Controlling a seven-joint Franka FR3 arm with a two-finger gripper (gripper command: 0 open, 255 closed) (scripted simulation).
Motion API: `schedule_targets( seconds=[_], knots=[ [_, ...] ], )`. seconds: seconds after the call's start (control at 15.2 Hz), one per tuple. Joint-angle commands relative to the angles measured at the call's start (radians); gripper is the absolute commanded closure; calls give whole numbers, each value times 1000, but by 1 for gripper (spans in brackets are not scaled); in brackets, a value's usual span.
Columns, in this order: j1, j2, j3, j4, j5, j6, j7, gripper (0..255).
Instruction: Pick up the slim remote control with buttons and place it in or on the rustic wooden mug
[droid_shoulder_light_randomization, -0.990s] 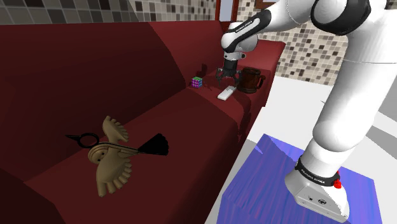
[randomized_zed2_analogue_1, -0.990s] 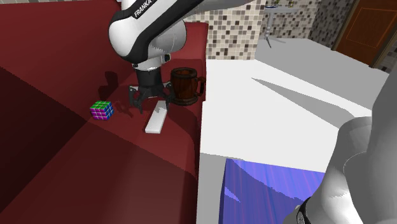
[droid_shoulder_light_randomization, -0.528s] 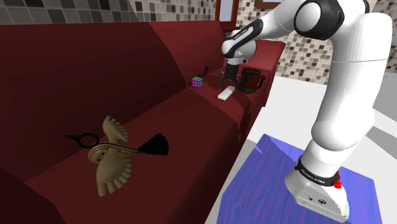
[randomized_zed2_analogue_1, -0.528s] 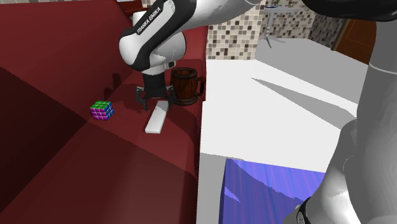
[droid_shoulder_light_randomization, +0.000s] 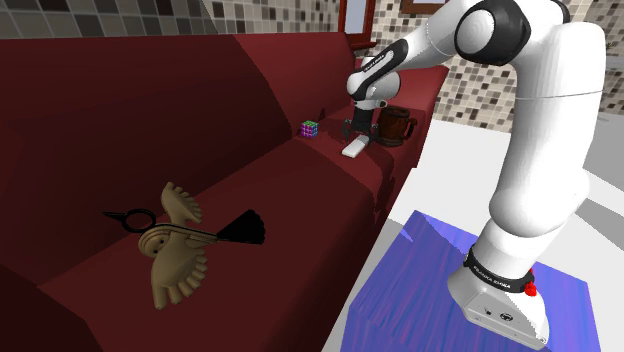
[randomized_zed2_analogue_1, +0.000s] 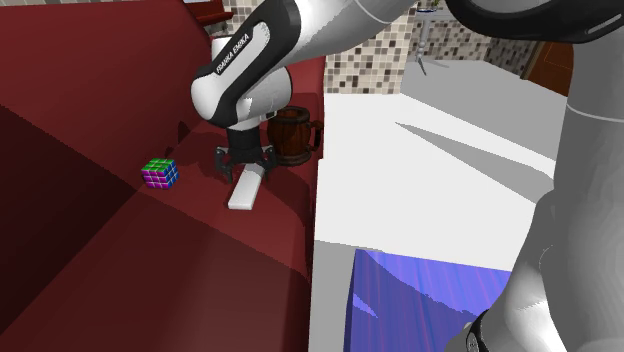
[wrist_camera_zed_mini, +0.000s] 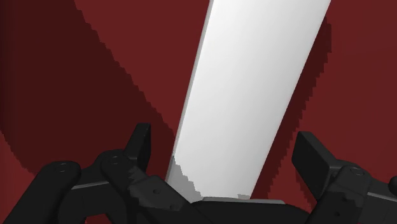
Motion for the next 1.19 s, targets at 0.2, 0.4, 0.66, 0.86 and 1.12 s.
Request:
schedule_targets(
  seconds=[0.2,0.4,0.66,0.86,1.12],
  knots=[
    [0,1,0,0,0,1,0,0],
    [0,1,0,-1,0,1,0,255],
    [0,1,0,0,0,1,0,255],
    [0,1,0,0,0,1,0,255],
    [2,-27,-3,18,-9,-44,7,255]
  ],
)
